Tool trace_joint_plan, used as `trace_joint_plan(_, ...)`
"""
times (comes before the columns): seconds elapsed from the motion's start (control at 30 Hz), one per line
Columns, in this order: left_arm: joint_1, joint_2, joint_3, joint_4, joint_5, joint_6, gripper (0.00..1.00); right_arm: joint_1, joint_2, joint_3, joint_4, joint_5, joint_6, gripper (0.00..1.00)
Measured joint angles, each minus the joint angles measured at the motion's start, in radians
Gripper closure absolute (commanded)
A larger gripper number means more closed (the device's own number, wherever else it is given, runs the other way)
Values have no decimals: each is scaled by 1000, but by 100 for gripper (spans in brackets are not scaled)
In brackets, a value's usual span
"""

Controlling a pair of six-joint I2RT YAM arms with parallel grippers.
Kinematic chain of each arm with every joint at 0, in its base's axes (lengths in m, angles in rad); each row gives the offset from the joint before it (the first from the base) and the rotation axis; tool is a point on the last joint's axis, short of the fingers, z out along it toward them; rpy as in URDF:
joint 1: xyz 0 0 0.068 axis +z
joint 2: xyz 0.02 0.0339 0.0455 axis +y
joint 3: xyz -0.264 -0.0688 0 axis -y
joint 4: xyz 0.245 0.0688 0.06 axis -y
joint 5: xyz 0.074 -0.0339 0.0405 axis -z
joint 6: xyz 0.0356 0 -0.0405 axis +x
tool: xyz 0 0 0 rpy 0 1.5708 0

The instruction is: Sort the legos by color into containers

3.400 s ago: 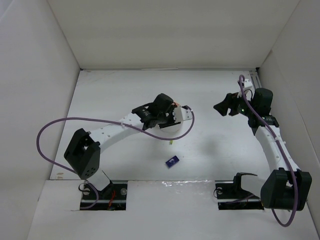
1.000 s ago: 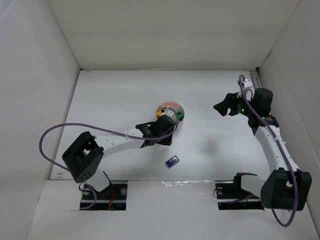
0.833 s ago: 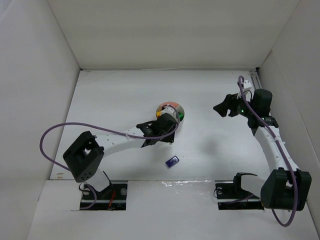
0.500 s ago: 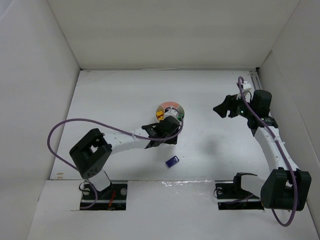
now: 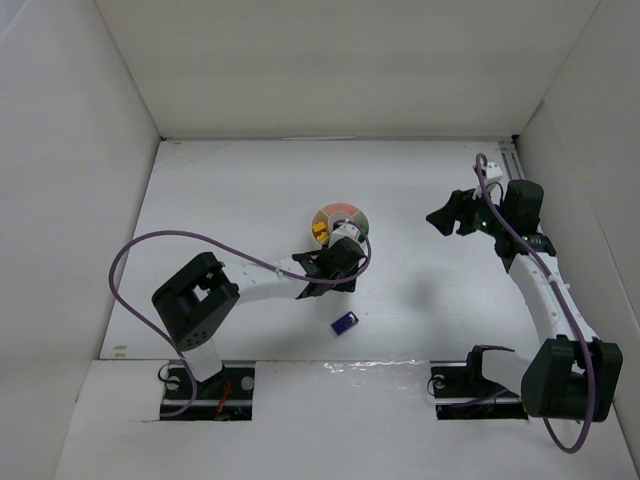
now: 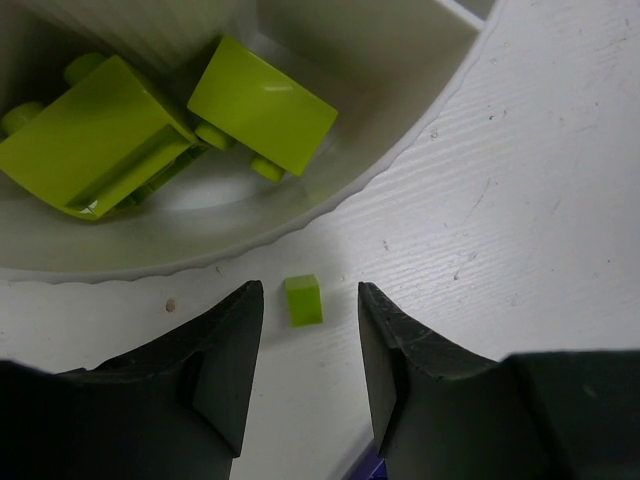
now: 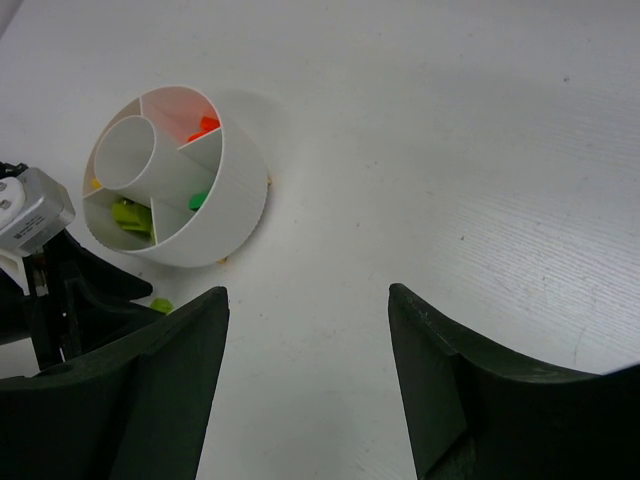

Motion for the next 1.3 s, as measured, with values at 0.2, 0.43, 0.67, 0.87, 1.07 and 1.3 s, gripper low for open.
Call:
trace_joint_plan(0.2,0,13,0,4,-12,-1,67,0,0,0,0,0,-4,30)
trace_joint_plan(0.43,0,32,0,10,-15,-5,69,-8,0,-3,1,0,-4,30)
trace_joint_plan(0.67,0,33,0,11,-16,-8,77,-8,0,-3,0,0,-11,30)
trace_joint_plan(0.87,0,32,0,11,-16,-8,82,-8,-2,-3,0,0,-11,30)
trace_joint_plan(1.07,0,-5,-31,16,-16,-1,87,-8,-13,-3,0,0,-12,30)
trace_joint_plan(1.3,-22,-145,-79,30,-15,30,93,-8,-20,-3,1,0,-11,30)
